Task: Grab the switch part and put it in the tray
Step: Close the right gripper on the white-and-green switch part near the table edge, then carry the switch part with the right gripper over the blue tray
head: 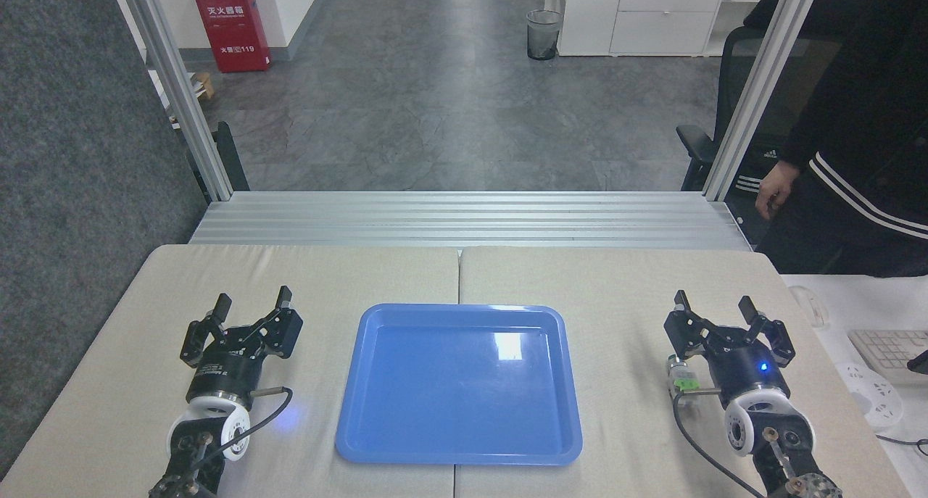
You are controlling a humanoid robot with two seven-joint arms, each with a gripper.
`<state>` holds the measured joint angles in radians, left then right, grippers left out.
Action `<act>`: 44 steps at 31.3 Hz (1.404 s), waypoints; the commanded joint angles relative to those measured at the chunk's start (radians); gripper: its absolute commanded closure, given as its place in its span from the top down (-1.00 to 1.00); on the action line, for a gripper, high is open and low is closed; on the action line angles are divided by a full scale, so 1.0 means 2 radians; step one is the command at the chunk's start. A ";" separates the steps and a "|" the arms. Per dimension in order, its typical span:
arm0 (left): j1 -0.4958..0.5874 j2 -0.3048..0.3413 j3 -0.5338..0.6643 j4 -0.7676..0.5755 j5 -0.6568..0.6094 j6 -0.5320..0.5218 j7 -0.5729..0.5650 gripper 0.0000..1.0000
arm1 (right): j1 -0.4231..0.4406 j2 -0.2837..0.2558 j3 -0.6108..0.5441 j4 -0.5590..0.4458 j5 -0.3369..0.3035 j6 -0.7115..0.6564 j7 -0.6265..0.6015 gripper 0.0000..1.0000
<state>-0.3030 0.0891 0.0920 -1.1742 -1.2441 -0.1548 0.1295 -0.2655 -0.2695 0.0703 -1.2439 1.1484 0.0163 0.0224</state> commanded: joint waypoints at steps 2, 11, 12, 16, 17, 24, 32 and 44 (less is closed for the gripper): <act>0.000 -0.001 0.000 0.000 0.000 0.000 0.000 1.00 | 0.026 0.010 0.004 -0.001 0.003 -0.001 0.044 0.96; 0.000 -0.001 0.000 0.002 0.000 0.000 0.000 1.00 | 0.045 0.024 0.005 0.021 0.006 -0.001 0.103 0.96; 0.000 -0.001 0.000 0.002 0.000 0.000 0.000 1.00 | 0.045 0.026 0.006 0.023 0.006 -0.001 0.104 0.96; 0.000 -0.001 0.000 0.003 0.000 0.000 0.000 1.00 | 0.046 0.031 0.006 0.025 0.008 -0.001 0.119 0.96; 0.000 -0.001 0.000 0.003 0.000 0.000 0.000 1.00 | 0.046 0.030 0.006 0.026 0.008 -0.001 0.120 0.96; 0.000 -0.001 0.000 0.003 0.000 0.000 0.000 1.00 | 0.045 0.029 0.008 0.031 0.010 0.000 0.120 0.90; 0.000 0.000 0.000 0.003 0.000 0.000 0.000 1.00 | 0.041 0.029 0.015 0.035 0.028 -0.001 0.120 0.27; 0.000 -0.001 0.000 0.004 0.000 0.000 0.000 1.00 | 0.039 0.029 0.015 0.035 0.030 -0.004 0.140 -0.56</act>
<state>-0.3023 0.0879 0.0920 -1.1682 -1.2440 -0.1546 0.1295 -0.1829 -0.2184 0.0924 -1.1865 1.2003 0.0108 0.2856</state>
